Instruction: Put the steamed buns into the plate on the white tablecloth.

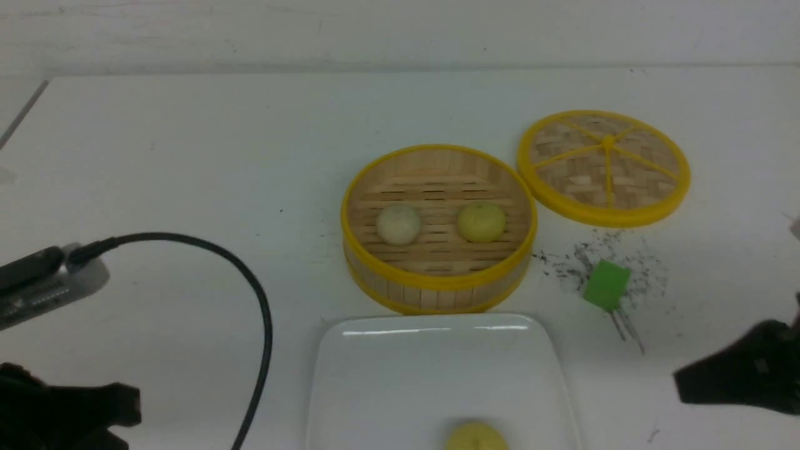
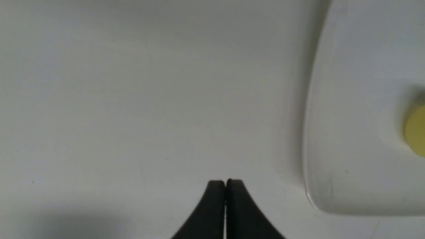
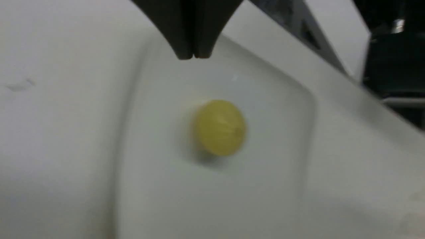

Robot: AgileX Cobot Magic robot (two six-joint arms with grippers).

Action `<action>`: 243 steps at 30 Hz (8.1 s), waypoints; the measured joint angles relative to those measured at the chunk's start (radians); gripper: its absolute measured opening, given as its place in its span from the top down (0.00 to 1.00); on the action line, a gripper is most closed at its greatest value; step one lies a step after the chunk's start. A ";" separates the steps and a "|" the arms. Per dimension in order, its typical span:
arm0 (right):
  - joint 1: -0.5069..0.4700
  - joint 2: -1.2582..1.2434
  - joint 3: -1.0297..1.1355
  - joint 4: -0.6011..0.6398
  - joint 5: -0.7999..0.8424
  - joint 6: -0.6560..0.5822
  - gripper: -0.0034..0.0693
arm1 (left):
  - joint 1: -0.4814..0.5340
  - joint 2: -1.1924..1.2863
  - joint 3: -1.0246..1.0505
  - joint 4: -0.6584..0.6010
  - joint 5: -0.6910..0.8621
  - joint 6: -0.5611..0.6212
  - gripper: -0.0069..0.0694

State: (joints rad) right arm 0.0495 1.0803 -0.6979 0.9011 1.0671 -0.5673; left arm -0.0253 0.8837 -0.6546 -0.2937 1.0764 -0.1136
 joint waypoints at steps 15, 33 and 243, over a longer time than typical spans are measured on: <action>0.426 0.646 -0.722 -0.562 -0.175 0.414 0.83 | 0.000 0.070 -0.004 0.018 -0.059 0.012 0.83; 0.436 0.992 -0.964 -0.816 -0.376 0.559 0.25 | 0.000 0.070 -0.004 0.014 -0.062 0.011 0.79; 0.511 -1.059 0.436 -0.842 -0.712 0.591 0.95 | -0.688 0.754 -0.501 0.144 -0.366 -0.091 0.91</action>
State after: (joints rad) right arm 0.5604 0.0209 -0.2615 0.0589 0.3552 0.0232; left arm -0.7133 1.6377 -1.1553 -0.1493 0.7108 -0.2048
